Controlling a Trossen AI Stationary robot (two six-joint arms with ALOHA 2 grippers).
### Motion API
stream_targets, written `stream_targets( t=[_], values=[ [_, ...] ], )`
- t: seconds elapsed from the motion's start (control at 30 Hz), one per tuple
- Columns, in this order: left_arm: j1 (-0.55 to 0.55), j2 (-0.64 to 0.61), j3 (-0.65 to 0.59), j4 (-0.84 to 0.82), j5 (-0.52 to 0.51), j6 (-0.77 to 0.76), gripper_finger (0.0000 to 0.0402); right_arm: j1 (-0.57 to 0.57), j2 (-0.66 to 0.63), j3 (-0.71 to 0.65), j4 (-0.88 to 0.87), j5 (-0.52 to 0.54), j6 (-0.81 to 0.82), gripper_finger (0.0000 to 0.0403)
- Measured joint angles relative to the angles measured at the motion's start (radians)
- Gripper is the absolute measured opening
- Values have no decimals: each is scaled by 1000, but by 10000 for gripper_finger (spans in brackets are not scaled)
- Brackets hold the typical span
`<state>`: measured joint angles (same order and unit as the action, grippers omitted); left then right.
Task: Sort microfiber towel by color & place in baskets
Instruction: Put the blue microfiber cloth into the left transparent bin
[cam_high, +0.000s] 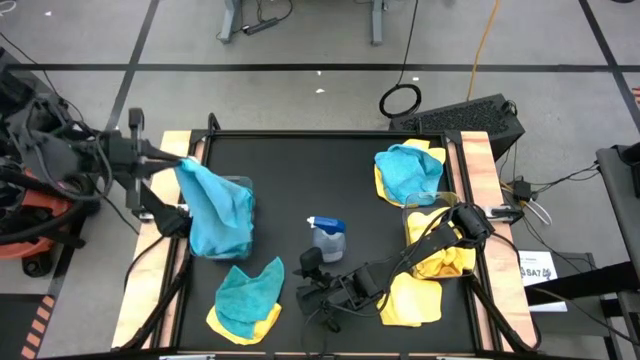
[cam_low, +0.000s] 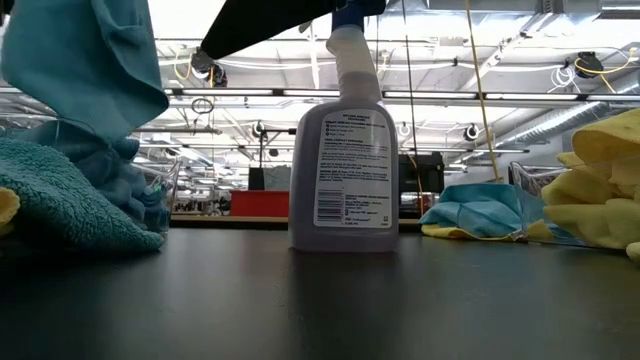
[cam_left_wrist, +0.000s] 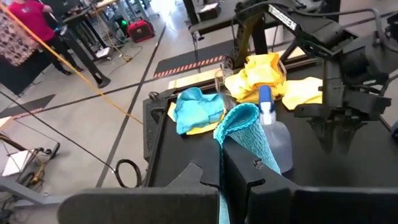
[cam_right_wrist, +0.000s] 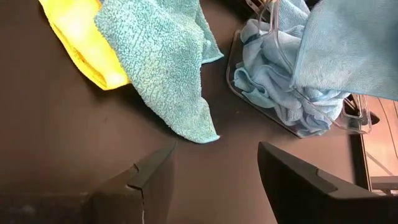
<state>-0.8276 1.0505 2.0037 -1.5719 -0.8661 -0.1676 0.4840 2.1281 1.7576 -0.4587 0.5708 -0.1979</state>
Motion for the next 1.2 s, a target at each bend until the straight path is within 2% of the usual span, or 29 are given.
stream_targets(
  t=[0.1, 0.3, 0.47, 0.97, 1.2],
  values=[
    [9, -17, 0, 0, 6, 6, 1, 0, 0, 0, -8, 0, 0, 215],
    [17, -36, -63, 1, 94, -36, 1, 0, 0, 0, -28, 0, 3, 215],
    [17, -59, -221, 0, 170, -121, 1, 0, 0, 0, -30, 0, 3, 215],
    [27, -71, -730, 7, 193, -346, 1, 0, 0, 0, -9, 0, 15, 215],
    [92, -71, -888, 148, 260, -350, 1, 0, 0, 0, 17, 0, 11, 215]
  ],
)
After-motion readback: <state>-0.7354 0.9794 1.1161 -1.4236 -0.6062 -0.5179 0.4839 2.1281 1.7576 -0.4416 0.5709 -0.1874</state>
